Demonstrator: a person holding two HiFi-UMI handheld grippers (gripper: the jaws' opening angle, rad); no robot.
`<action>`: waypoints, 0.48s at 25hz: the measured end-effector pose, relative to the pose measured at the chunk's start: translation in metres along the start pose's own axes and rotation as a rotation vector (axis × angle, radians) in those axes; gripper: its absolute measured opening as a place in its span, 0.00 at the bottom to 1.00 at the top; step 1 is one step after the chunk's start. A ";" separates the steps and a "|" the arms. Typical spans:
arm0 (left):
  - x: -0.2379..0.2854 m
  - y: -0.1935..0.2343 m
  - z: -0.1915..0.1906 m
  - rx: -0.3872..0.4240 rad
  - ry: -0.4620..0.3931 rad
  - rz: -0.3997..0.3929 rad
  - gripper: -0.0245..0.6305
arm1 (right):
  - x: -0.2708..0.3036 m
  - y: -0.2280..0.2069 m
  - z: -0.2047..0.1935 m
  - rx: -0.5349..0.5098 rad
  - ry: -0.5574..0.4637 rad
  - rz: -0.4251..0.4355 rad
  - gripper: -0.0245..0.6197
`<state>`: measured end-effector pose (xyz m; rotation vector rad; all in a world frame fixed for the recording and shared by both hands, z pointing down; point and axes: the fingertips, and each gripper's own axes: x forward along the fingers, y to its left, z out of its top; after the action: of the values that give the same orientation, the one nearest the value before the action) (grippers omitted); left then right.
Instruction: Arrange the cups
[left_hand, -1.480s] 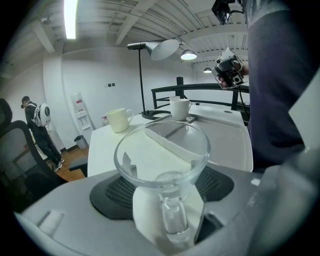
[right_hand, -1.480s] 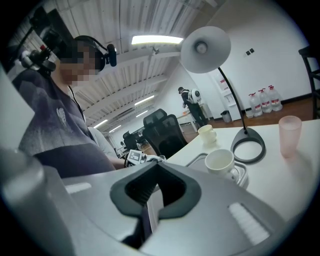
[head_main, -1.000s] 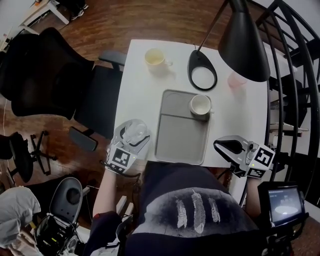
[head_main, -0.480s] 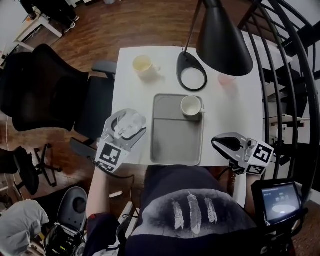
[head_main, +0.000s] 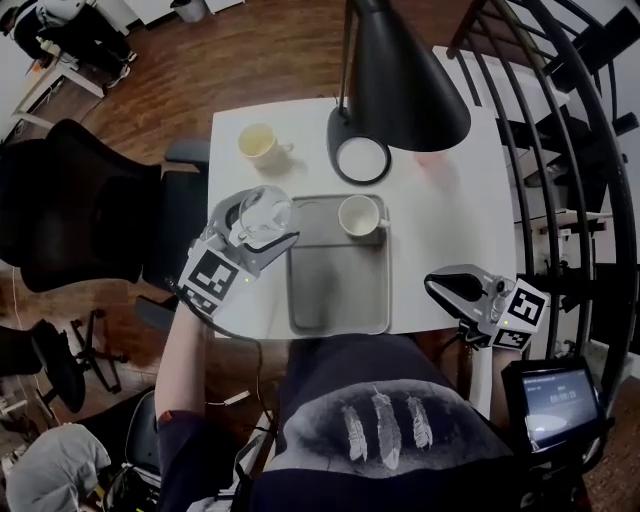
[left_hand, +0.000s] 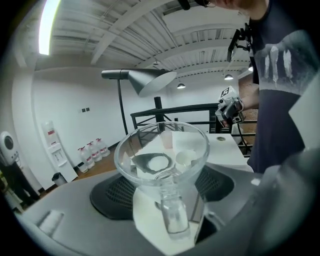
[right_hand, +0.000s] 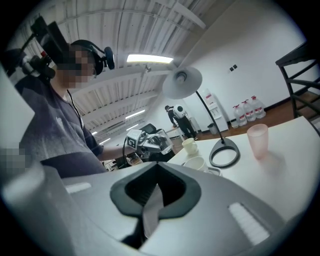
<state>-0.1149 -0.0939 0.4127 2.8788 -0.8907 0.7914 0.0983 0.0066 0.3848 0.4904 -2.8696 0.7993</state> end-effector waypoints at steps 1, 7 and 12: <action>0.003 0.003 0.003 0.010 0.001 -0.012 0.61 | -0.002 -0.002 -0.001 0.001 -0.002 -0.006 0.04; 0.018 0.014 0.002 0.033 0.017 -0.080 0.61 | 0.001 -0.003 -0.006 0.013 -0.007 -0.019 0.04; 0.049 -0.004 -0.019 0.059 0.078 -0.182 0.61 | -0.001 -0.011 -0.004 0.028 -0.002 -0.021 0.04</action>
<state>-0.0869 -0.1128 0.4528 2.9019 -0.5973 0.9175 0.1028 0.0003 0.3934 0.5243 -2.8532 0.8368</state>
